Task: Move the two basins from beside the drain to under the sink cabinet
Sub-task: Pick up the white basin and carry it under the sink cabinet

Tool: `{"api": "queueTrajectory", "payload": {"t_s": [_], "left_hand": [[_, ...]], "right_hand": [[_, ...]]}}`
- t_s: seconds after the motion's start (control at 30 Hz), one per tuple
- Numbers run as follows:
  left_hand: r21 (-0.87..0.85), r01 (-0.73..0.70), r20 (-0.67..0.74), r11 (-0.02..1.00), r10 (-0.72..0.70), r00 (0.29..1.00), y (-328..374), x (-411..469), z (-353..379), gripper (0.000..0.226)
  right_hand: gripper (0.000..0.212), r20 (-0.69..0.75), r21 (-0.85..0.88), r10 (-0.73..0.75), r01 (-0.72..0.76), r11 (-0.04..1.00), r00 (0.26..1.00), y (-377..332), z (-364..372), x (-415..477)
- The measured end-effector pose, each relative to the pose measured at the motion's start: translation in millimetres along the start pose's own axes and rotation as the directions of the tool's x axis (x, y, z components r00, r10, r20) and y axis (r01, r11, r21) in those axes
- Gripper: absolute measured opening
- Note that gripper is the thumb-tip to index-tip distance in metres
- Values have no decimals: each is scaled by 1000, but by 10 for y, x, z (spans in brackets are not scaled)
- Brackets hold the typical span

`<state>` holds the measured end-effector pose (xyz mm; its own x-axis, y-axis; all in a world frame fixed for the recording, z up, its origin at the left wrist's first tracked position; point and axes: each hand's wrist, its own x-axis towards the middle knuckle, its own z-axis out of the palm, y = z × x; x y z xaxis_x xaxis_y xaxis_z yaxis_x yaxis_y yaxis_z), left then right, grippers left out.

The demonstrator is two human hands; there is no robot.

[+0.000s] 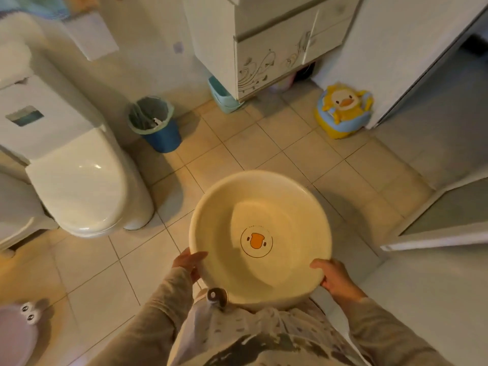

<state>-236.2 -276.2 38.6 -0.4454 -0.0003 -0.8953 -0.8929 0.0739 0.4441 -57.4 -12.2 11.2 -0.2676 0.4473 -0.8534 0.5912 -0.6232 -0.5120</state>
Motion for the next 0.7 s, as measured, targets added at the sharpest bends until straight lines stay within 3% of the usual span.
{"api": "queueTrajectory", "payload": {"t_s": [0.23,0.37,0.5,0.7], "left_hand": [[115,-38,32,993,35,999,557,211,1025,50],[177,-44,75,983,31,997,939,429,1607,28],[219,-50,108,974,27,994,1293,716,2168,52],[270,-5,114,963,-27,993,1930,963,2950,59]], "right_hand": [[32,-60,120,-4,12,993,998,-754,-324,427],[30,-118,178,13,8,984,993,-1118,-432,706],[36,-151,254,68,-28,967,986,-1531,-506,1009],[47,-192,296,138,-76,952,972,-2251,-587,1408]]}}
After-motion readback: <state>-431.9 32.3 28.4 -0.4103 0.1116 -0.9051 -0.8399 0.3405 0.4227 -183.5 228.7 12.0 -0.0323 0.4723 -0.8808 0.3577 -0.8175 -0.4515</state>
